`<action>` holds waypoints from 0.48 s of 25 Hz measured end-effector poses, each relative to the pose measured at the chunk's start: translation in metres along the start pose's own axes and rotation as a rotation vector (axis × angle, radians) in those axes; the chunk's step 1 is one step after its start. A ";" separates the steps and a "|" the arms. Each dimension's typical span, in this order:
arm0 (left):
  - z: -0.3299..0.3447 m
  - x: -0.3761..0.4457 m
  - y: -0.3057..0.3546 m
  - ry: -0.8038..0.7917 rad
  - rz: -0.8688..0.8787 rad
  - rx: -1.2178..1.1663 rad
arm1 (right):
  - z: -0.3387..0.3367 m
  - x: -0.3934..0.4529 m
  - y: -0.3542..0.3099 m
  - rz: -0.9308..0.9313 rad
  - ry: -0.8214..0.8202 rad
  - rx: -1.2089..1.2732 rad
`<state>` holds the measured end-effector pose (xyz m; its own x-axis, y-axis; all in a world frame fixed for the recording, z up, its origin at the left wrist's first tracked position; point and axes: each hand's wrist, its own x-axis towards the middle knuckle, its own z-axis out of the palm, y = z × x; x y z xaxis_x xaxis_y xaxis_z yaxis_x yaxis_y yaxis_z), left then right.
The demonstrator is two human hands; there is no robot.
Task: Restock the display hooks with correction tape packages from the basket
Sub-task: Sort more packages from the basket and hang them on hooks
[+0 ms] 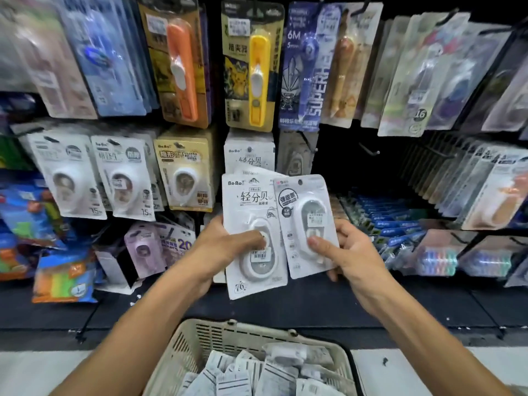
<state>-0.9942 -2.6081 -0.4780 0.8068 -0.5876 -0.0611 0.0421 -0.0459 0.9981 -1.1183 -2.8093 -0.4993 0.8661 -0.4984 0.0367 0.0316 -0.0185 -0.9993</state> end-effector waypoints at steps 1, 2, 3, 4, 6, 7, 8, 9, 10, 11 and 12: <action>-0.004 0.004 0.012 -0.006 0.014 0.002 | -0.004 0.007 -0.010 -0.039 0.016 0.044; -0.007 0.006 0.020 -0.003 0.017 -0.014 | -0.007 0.012 -0.020 -0.069 0.043 0.094; -0.010 0.009 0.026 0.008 0.014 -0.045 | -0.008 0.018 -0.027 -0.093 0.068 0.139; -0.013 0.011 0.029 0.019 0.010 -0.076 | -0.009 0.023 -0.033 -0.108 0.087 0.161; -0.014 0.014 0.027 0.023 0.012 -0.116 | -0.009 0.033 -0.037 -0.104 0.123 0.137; -0.013 0.017 0.025 0.023 0.017 -0.127 | -0.009 0.038 -0.038 -0.092 0.145 0.116; -0.010 0.020 0.022 0.022 0.019 -0.134 | -0.011 0.043 -0.037 -0.080 0.167 0.093; -0.007 0.023 0.020 0.020 0.016 -0.139 | -0.012 0.046 -0.035 -0.079 0.181 0.065; -0.005 0.025 0.018 0.015 0.011 -0.143 | -0.014 0.046 -0.033 -0.091 0.195 0.040; -0.003 0.027 0.016 0.005 0.009 -0.142 | -0.017 0.045 -0.031 -0.109 0.218 0.022; -0.001 0.029 0.015 0.000 0.011 -0.138 | -0.021 0.043 -0.029 -0.125 0.261 0.022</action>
<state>-0.9692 -2.6249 -0.4648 0.8075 -0.5877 -0.0502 0.1140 0.0721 0.9909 -1.0922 -2.8485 -0.4688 0.6976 -0.6995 0.1551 0.1429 -0.0763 -0.9868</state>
